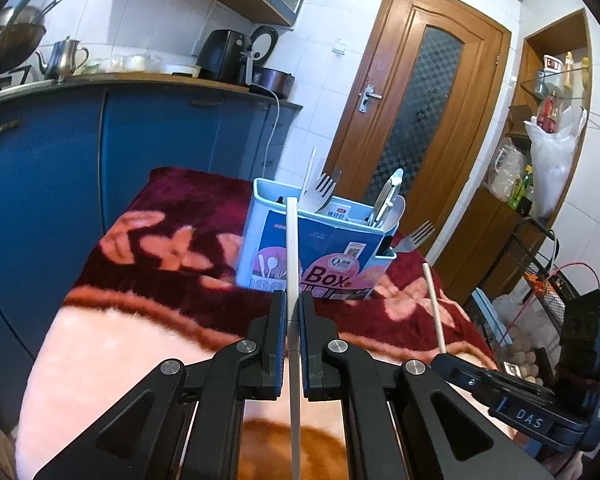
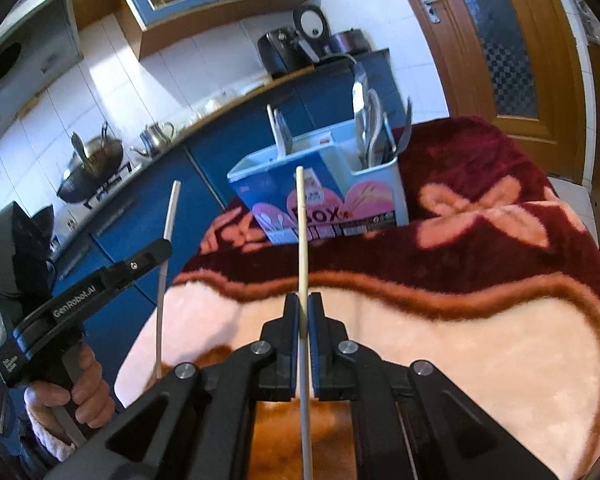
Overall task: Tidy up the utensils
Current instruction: 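Lift both held chopsticks upright and carry them over the Box caddy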
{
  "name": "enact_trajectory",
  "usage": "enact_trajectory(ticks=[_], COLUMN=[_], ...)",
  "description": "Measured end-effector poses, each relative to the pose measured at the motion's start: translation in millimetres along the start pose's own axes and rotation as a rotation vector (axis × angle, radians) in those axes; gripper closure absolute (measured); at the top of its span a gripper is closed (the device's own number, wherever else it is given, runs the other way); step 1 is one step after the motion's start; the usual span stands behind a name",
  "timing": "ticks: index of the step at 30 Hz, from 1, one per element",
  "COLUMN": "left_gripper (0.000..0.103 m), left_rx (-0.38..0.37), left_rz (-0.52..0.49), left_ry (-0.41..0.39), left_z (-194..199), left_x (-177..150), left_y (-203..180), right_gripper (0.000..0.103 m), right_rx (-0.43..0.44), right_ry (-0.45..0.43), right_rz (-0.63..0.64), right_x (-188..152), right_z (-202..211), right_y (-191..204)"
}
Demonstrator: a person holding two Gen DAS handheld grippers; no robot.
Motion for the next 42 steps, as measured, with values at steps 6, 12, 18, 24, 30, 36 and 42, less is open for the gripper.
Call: enact_trajectory(ticks=[6, 12, 18, 24, 30, 36, 42], left_gripper=[0.098, 0.097, 0.097, 0.097, 0.097, 0.097, 0.097], left_rx=[0.006, 0.01, 0.017, 0.023, 0.034, 0.035, 0.034], left_rz=[-0.019, -0.03, -0.045, -0.072, -0.09, -0.118, -0.138], left_ry=[-0.014, -0.029, -0.053, -0.089, -0.137, -0.2, -0.257], left_z=[-3, -5, -8, -13, -20, -28, -47], left_x=[4, 9, 20, 35, 58, 83, 106], left_y=[-10, -16, -17, -17, -16, -18, -17], right_gripper=[0.097, 0.097, 0.097, 0.097, 0.097, 0.097, 0.097], right_rx=[0.017, 0.018, 0.012, -0.009, -0.02, -0.027, -0.027], right_ry=[-0.058, -0.099, -0.134, -0.163, -0.183, -0.205, -0.241], right_rz=[-0.023, -0.043, -0.043, -0.034, -0.032, -0.016, 0.011], right_x=[3, 7, 14, 25, 39, 52, 72], right_z=[11, 16, 19, 18, 13, 6, -3], right_y=[-8, -15, -17, -18, -17, -14, -8])
Point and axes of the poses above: each gripper's, at about its wrist camera, not at the fingertips, and z roughly against the way its jaws point, y to its left, x to its top, the point moved 2 cm from there along -z, roughly the way its jaws point, and after that the axes turned 12 degrees about -x, right-handed, at the moved point
